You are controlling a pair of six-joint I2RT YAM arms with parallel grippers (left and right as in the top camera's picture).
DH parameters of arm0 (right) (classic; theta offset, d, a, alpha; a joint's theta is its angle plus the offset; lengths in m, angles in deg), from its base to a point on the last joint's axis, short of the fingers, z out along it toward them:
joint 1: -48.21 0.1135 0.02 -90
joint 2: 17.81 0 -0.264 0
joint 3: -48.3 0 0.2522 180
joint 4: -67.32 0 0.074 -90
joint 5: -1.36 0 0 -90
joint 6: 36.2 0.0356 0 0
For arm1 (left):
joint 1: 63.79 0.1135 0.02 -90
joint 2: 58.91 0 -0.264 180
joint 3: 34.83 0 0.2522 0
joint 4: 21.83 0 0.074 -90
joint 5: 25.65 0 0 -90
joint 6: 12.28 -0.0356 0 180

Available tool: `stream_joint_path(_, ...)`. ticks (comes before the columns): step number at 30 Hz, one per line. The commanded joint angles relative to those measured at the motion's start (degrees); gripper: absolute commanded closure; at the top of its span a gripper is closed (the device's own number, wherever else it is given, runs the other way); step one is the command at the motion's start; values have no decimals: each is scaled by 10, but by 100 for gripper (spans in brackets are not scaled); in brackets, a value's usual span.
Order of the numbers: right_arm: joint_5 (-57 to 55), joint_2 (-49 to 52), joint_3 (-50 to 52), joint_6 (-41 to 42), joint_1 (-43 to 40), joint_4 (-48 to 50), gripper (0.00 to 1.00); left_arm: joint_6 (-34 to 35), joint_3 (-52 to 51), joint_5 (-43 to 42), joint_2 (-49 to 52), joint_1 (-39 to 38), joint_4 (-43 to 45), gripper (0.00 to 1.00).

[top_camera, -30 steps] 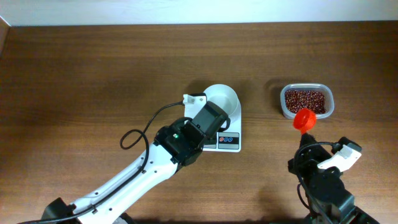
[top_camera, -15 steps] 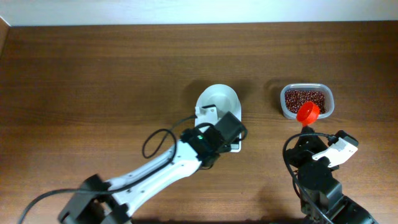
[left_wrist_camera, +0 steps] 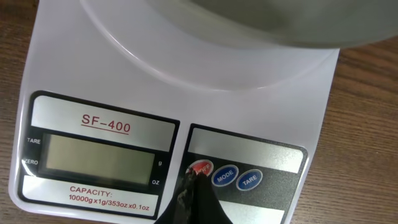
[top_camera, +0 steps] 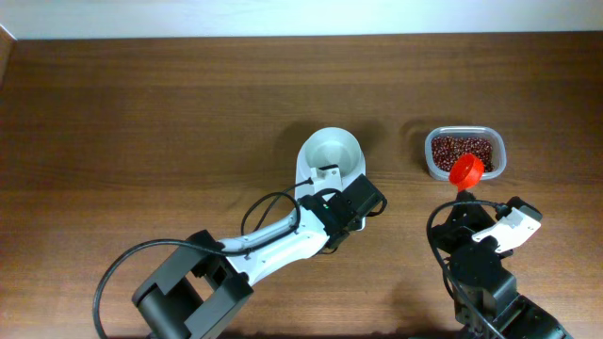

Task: Scoop and weigh 50g on scale

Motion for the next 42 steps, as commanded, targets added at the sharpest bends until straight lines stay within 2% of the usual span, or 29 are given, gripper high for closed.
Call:
stream_joint_path(1,-11,1,-3,-6,2,2,96,10,4,4,6,-1,4,100)
stream_joint_path(9,-8,1,-3,-6,2,3,96,10,4,6,6,-1,6,100)
stream_joint_path(20,92,0,-3,-6,3,6,96,-2,4,4,6,-1,6,99)
stream_joint_path(25,95,0,-3,-6,3,2,96,-1,4,4,6,-1,6,99)
stream_joint_path(33,95,0,-3,-6,3,-16,96,-1,4,4,6,-1,6,89)
stream_joint_path(38,95,0,-3,-6,3,-16,96,-1,4,0,6,-4,6,100)
stream_joint_path(42,94,0,-3,-6,3,-16,96,-1,4,0,6,-4,6,100)
